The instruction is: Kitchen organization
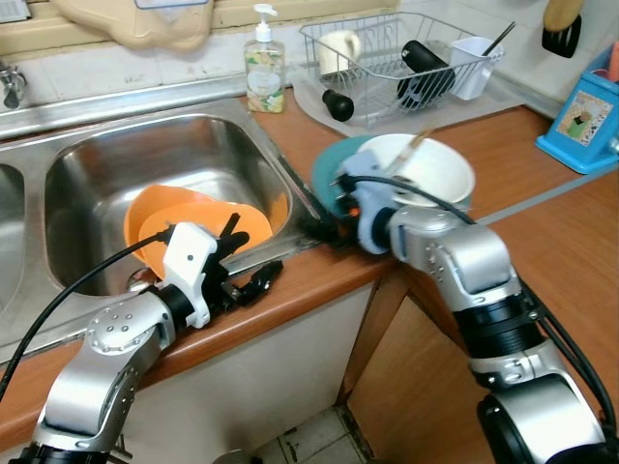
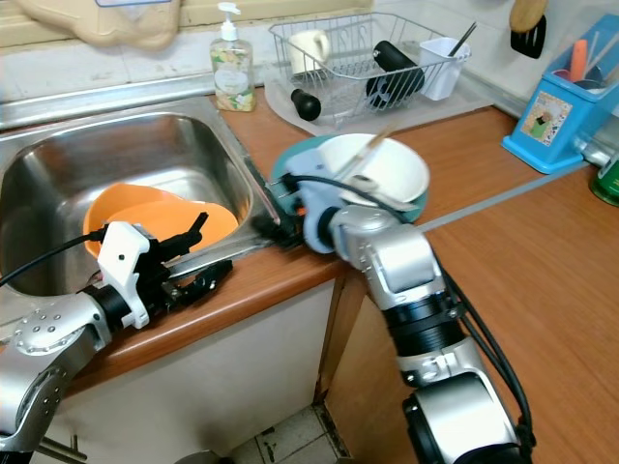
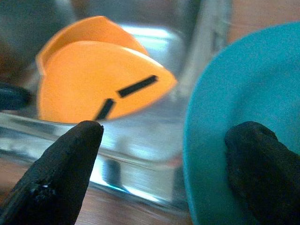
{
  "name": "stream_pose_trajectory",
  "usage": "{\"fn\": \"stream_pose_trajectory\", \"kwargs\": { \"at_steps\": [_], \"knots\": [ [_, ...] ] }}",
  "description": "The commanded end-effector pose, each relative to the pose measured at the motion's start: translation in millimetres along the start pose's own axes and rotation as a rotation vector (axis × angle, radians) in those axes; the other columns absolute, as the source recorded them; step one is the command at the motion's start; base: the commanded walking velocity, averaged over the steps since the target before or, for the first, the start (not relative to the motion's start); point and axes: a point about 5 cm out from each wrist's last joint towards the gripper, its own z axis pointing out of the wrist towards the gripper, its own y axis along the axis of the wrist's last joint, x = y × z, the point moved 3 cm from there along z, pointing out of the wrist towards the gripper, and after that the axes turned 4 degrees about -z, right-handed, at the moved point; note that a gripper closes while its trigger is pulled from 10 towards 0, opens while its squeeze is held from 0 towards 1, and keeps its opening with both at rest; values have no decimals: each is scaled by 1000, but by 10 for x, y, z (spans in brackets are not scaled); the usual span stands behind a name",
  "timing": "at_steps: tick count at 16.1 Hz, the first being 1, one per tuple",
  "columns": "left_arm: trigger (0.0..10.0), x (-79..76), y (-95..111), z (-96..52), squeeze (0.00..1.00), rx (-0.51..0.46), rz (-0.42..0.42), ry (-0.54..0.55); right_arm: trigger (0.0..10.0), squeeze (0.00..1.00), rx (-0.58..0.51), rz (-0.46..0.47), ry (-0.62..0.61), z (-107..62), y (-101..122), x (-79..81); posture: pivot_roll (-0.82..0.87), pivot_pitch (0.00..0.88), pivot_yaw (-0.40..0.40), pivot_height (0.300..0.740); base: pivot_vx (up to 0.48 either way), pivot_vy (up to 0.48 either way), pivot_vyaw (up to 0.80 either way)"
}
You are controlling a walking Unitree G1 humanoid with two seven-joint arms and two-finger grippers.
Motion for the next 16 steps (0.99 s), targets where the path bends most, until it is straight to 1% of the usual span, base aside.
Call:
{"fn": "stream_pose_trajectory", "kwargs": {
  "at_steps": [1, 3, 4, 7, 8, 9, 11, 12, 13, 14, 15, 16],
  "knots": [
    [10000, 10, 55, -25, 0, -8, 18, 5, 10000, 0, -11, 1, 41, -3, 22, 86, -61, 0, -17, 740, 0, 0, 0],
    [10000, 25, 73, -20, 0, -11, 23, 10, 10000, 0, -45, -17, 87, -9, 92, 187, -63, 0, -11, 740, 0, 0, 0],
    [10000, 27, 77, -19, 0, -11, 24, 12, 10000, 0, -50, -23, 93, -13, 100, 200, -63, 0, -11, 740, 0, 0, 0],
    [10000, 48, 72, 16, 0, -9, 31, 21, 10000, 0, -88, -81, 117, -64, 134, 240, -74, 0, 7, 740, 0, 0, 0],
    [10000, 56, 73, 34, 0, -11, 32, 23, 10000, 0, -129, -105, 122, -111, 169, 245, -82, 0, 22, 740, 0, 0, 0],
    [10000, 60, 91, 51, 0, -19, 26, 19, 10000, 0, -191, -113, 140, -197, 253, 262, -89, 0, 31, 740, 0, 0, 0],
    [10000, 66, 101, 77, 0, -21, 29, 9, 10000, 0, -343, -74, 147, -341, 487, 253, -97, 0, 44, 740, 0, 0, 0],
    [10000, 59, 117, 94, 0, -29, 30, 1, 10000, 0, -410, -70, 94, -412, 601, 166, -99, 0, 47, 740, 0, 0, 0],
    [10000, 38, 144, 114, 0, -45, 24, -12, 10000, 0, -459, -84, -8, -487, 690, 2, -104, 0, 54, 740, 0, 0, 0],
    [10000, 27, 156, 123, 0, -51, 20, -19, 10000, 0, -469, -86, -59, -516, 712, -84, -105, 0, 55, 740, 0, 0, 0],
    [10000, -2, 169, 144, 0, -57, 20, -36, 10000, 0, -489, -76, -187, -607, 748, -326, -109, 0, 58, 740, 0, 0, 0],
    [10000, -27, 174, 161, 0, -61, 22, -49, 10000, 0, -512, -47, -285, -720, 766, -542, -112, 0, 59, 740, 0, 0, 0]
  ]
}}
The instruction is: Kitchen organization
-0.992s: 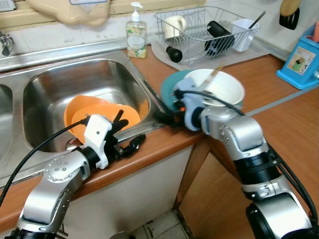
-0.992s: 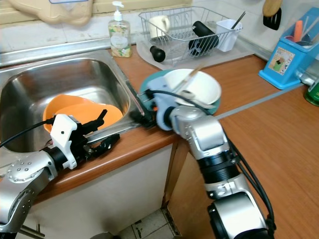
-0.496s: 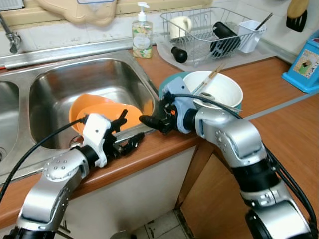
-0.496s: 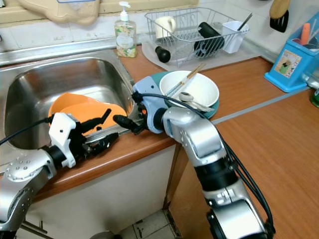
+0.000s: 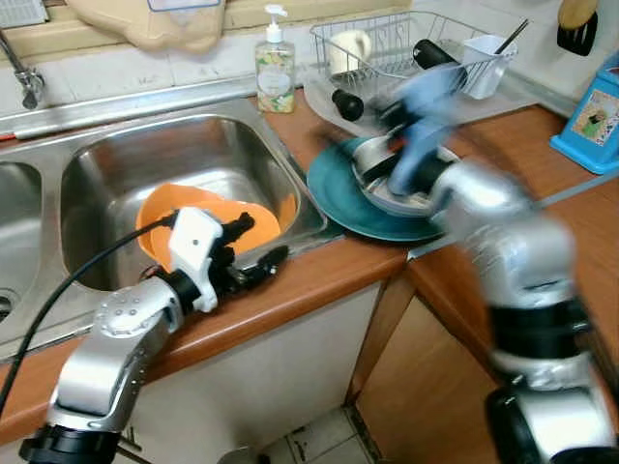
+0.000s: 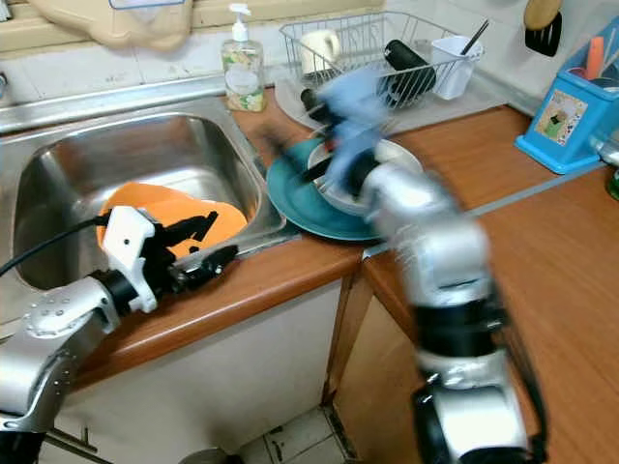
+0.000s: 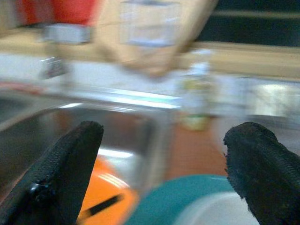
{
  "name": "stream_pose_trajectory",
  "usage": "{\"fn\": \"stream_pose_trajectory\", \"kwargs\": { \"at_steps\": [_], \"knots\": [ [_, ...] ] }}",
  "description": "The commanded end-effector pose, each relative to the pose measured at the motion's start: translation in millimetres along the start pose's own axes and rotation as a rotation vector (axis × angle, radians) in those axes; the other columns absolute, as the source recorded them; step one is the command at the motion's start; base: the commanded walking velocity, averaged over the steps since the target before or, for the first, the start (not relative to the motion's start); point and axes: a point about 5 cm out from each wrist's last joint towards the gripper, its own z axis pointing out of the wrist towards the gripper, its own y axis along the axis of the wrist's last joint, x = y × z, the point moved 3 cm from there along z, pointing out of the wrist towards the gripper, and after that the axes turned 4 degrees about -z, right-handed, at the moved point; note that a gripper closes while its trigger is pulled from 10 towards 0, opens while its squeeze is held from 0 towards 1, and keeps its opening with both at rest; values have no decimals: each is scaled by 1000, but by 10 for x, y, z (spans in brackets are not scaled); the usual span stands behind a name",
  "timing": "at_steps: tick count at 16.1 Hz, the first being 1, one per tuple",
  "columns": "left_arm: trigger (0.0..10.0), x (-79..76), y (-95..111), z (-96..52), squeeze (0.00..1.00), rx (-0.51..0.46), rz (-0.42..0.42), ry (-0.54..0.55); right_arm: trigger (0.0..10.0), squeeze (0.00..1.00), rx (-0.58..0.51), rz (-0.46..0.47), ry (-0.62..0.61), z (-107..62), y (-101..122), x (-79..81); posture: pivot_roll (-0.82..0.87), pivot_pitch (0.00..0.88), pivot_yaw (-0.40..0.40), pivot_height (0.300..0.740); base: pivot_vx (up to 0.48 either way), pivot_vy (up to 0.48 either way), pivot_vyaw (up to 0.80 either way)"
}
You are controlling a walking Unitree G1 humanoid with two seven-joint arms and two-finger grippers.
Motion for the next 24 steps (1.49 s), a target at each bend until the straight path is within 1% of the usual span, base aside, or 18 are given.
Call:
{"fn": "stream_pose_trajectory", "kwargs": {
  "at_steps": [1, 2, 3, 5, 6, 7, 8, 9, 10, 11, 12, 13, 14, 16, 17, 19, 21, 24],
  "knots": [
    [10000, -34, 31, 28, 0, -13, 8, -26, 10000, 0, -24, 1, -119, -53, 67, -264, -113, 0, 60, 740, 0, 0, 0],
    [10000, -57, 36, 41, 0, -20, 4, -38, 10000, 0, -27, -11, -260, -147, 89, -575, -118, 0, 61, 740, 0, 0, 0],
    [10000, -77, 40, 52, 0, -24, 1, -47, 10000, 0, -10, -23, -370, -235, 64, -820, -119, 0, 60, 740, 0, 0, 0],
    [10000, -114, 43, 71, 0, -29, -5, -64, 10000, 0, 60, -25, -545, -422, -88, -1226, -121, 0, 57, 740, 0, 0, 0],
    [10000, -130, 44, 75, 0, -29, -8, -71, 10000, 0, 96, -9, -613, -511, -176, -1375, -122, 0, 55, 740, 0, 0, 0],
    [10000, -135, 44, 75, 0, -30, -9, -73, 10000, 0, 104, -1, -634, -535, -202, -1420, -122, 0, 54, 740, 0, 0, 0],
    [10000, -171, 46, 75, 0, -30, -16, -91, 10000, 0, 202, -4, -732, -671, -390, -1607, -120, 0, 47, 740, 0, 0, 0],
    [10000, -192, 45, 74, 0, -30, -21, -102, 10000, 0, 256, 0, -779, -744, -500, -1684, -118, 0, 44, 740, 0, 0, 0],
    [10000, -207, 41, 71, 0, -31, -23, -107, 10000, 0, 284, 6, -793, -778, -570, -1708, -118, 0, 43, 740, 0, 0, 0],
    [10000, -235, 27, 67, 0, -30, -28, -116, 10000, 0, 330, 14, -807, -820, -697, -1723, -115, 0, 35, 740, 0, 0, 0],
    [10000, -250, 9, 67, 0, -24, -23, -122, 10000, 0, 355, 13, -786, -805, -784, -1680, -112, 0, 26, 740, 0, 0, 0],
    [10000, -253, -4, 70, 0, -17, -11, -128, 10000, 0, 384, 23, -741, -746, -911, -1576, -112, 0, 12, 740, 0, 0, 0],
    [10000, -238, -8, 71, 0, -13, 1, -124, 10000, 0, 391, 26, -710, -698, -962, -1504, -107, 0, 6, 740, 0, 0, 0],
    [10000, -223, -13, 65, 0, -9, 8, -121, 10000, 0, 396, 42, -669, -621, -1041, -1380, -105, 0, 2, 740, 0, 0, 0],
    [10000, -223, -13, 63, 0, -9, 8, -121, 10000, 0, 399, 46, -664, -611, -1055, -1361, -104, 0, 2, 740, 0, 0, 0],
    [10000, -238, -15, 50, 0, -5, 14, -122, 10000, 0, 435, 48, -660, -622, -1184, -1239, -96, 0, 12, 740, 0, 0, 0],
    [10000, -219, -8, 61, 0, -15, 8, -105, 10000, 0, 447, 57, -661, -641, -1239, -1192, -97, 0, 16, 740, 0, 0, 0],
    [10000, -243, -24, 77, 0, -11, 8, -111, 10000, 0, 453, 94, -653, -642, -1268, -1099, -101, 0, 26, 740, 0, 0, 0]
  ]
}}
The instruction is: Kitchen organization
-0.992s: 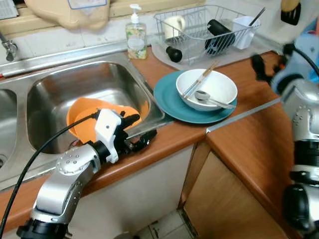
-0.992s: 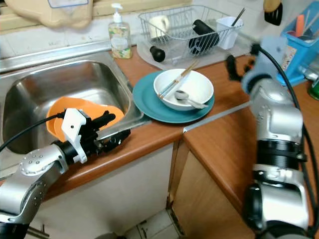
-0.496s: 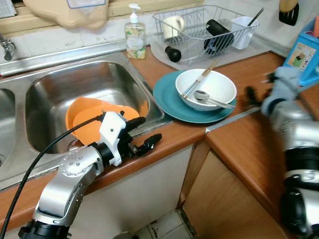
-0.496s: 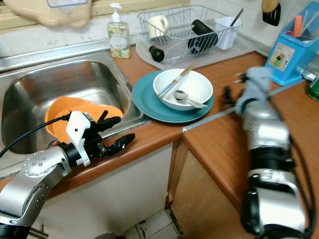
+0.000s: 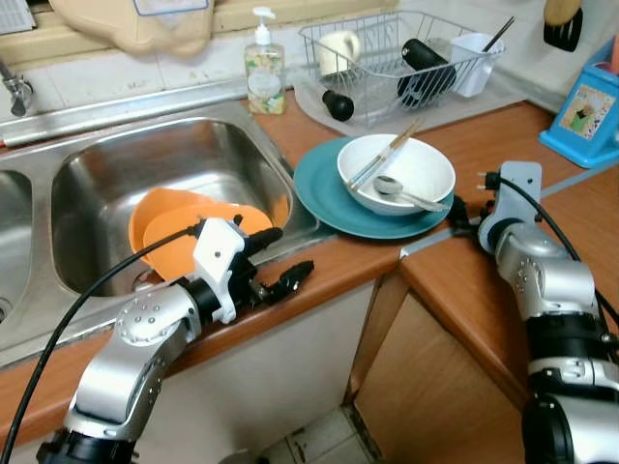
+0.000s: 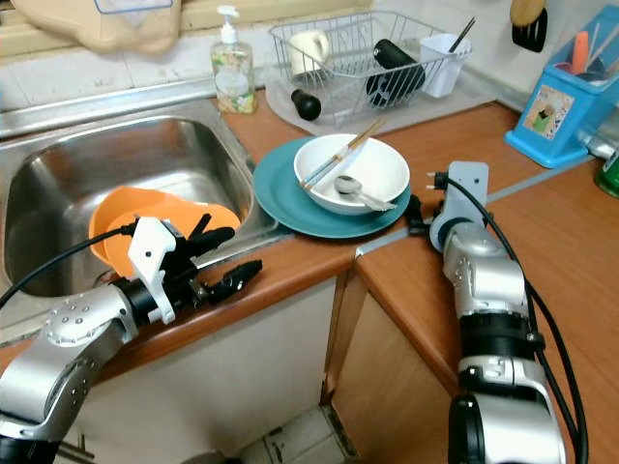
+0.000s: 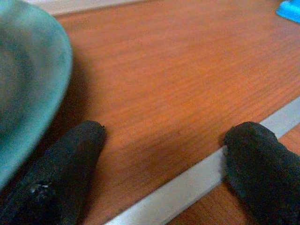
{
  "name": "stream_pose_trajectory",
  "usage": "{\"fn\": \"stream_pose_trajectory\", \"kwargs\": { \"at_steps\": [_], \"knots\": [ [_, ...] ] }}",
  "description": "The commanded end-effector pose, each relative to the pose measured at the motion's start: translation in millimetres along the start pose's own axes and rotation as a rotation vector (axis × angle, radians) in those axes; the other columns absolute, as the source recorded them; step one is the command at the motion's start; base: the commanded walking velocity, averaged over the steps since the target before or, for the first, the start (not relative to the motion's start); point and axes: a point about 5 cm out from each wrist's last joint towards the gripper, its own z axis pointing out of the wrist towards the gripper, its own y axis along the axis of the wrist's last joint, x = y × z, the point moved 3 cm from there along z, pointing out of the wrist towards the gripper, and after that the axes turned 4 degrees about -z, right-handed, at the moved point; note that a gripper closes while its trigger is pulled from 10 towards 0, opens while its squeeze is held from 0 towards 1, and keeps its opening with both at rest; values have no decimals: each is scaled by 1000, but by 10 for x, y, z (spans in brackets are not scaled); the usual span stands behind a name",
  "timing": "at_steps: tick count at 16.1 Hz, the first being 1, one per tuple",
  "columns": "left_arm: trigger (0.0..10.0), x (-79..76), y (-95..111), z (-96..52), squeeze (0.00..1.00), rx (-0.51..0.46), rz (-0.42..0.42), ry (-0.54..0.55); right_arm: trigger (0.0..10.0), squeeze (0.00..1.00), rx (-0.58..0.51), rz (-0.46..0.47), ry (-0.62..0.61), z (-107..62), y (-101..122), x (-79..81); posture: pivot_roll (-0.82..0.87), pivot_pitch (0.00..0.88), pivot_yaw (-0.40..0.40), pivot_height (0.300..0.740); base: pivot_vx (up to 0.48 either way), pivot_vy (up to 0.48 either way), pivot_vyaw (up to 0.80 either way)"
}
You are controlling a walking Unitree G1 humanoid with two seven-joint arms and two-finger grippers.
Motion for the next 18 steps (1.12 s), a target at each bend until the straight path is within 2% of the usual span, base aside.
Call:
{"fn": "stream_pose_trajectory", "kwargs": {
  "at_steps": [1, 7, 11, 18],
  "knots": [
    [10000, -5, 12, 3, 0, 4, 18, 2, 10000, 0, -2, 14, 5, -20, 28, 20, -102, 0, 28, 740, 0, 0, 0],
    [10000, 6, 4, 69, 0, 6, 13, 16, 10000, 0, 23, 42, 33, -84, -17, 144, -109, 0, 39, 740, 0, 0, 0],
    [10000, 13, -17, 106, 0, 12, 13, 31, 10000, 0, 36, 32, 79, -107, -31, 301, -110, 0, 39, 740, 0, 0, 0],
    [10000, 28, 23, 142, 0, -12, 8, 45, 10000, 0, 54, 36, 100, -144, -45, 376, -111, 0, 37, 740, 0, 0, 0]
  ]
}}
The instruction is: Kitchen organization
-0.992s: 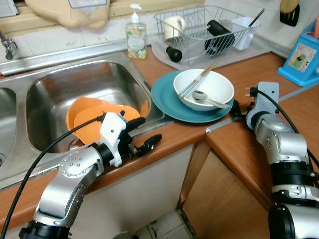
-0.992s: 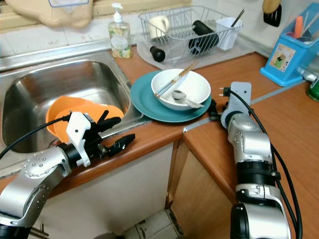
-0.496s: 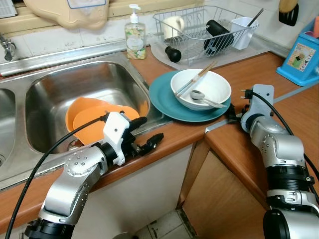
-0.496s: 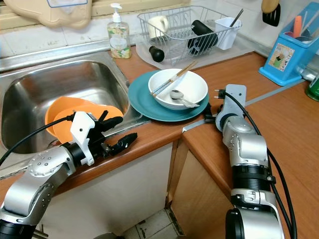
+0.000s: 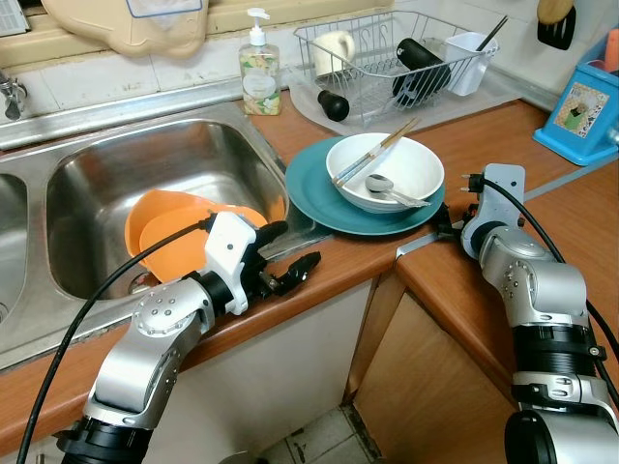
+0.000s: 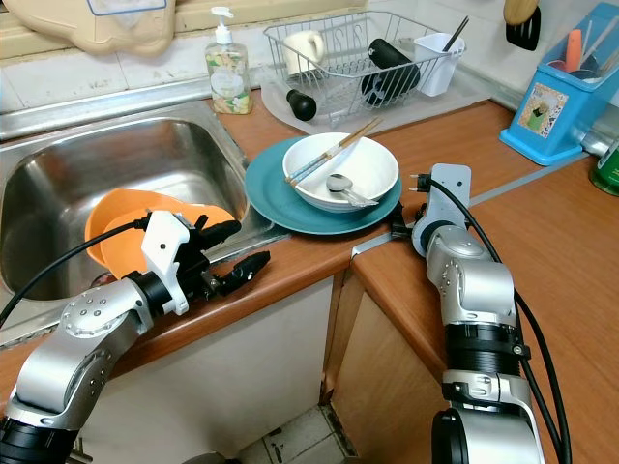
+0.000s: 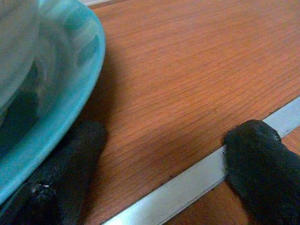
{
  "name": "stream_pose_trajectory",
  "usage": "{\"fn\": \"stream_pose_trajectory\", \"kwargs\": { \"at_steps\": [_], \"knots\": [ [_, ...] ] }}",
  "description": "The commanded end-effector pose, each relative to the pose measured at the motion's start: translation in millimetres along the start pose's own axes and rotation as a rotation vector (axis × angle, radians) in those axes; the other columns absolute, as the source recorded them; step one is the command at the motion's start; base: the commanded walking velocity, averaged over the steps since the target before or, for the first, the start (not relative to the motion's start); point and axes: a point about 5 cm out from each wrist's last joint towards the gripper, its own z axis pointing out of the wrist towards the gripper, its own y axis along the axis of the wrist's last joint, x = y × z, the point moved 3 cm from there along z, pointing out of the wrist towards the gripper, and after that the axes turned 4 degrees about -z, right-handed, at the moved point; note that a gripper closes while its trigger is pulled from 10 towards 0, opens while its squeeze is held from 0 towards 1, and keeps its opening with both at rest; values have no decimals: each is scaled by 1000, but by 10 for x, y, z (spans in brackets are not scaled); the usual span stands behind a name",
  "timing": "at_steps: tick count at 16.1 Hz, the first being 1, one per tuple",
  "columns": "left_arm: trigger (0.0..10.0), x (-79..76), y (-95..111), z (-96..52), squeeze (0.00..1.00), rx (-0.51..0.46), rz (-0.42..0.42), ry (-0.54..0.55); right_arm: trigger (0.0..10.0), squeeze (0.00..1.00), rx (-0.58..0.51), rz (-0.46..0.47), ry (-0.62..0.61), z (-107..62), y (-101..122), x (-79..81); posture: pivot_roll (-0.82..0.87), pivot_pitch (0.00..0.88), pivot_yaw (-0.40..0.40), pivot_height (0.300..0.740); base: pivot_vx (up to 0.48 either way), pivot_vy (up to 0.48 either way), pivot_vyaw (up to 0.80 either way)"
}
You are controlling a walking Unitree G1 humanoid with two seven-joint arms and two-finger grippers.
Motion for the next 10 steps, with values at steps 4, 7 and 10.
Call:
{"fn": "stream_pose_trajectory", "kwargs": {
  "at_steps": [4, 7, 10],
  "knots": [
    [10000, 47, 0, 64, 0, -3, 6, 36, 10000, 0, 20, 8, 47, -21, -41, 149, -112, 0, 42, 740, 0, 0, 0],
    [10000, 142, -56, 232, 0, 31, 22, 91, 10000, 0, 26, 8, 51, -32, -56, 156, -112, 0, 42, 740, 0, 0, 0],
    [10000, 160, -46, 376, 0, 43, 55, 81, 10000, 0, 31, -2, 61, -45, -75, 179, -115, 0, 44, 740, 0, 0, 0]
  ]
}}
